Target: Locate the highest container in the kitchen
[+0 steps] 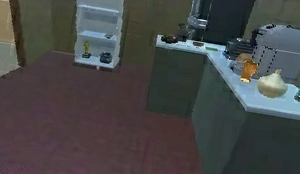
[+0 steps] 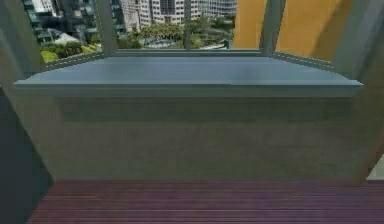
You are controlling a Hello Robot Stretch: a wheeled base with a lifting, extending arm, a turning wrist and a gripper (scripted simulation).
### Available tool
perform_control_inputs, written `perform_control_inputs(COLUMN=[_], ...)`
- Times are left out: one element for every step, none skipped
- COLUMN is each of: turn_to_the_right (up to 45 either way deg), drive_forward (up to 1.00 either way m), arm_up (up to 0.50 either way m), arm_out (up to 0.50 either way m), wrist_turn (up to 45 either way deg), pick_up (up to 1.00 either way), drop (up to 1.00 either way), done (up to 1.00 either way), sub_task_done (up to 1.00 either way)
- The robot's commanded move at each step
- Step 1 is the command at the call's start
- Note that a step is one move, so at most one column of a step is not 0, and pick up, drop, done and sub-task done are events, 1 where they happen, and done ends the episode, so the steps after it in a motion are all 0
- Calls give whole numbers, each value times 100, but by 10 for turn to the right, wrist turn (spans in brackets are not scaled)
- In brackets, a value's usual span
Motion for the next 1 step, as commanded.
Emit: perform_control_inputs(turn_to_the_right=[450], drive_forward=[0], arm_up=[0], arm_out=[0], wrist_turn=[0], pick_up=[0], drop=[0], done=[0], sub_task_done=[0])
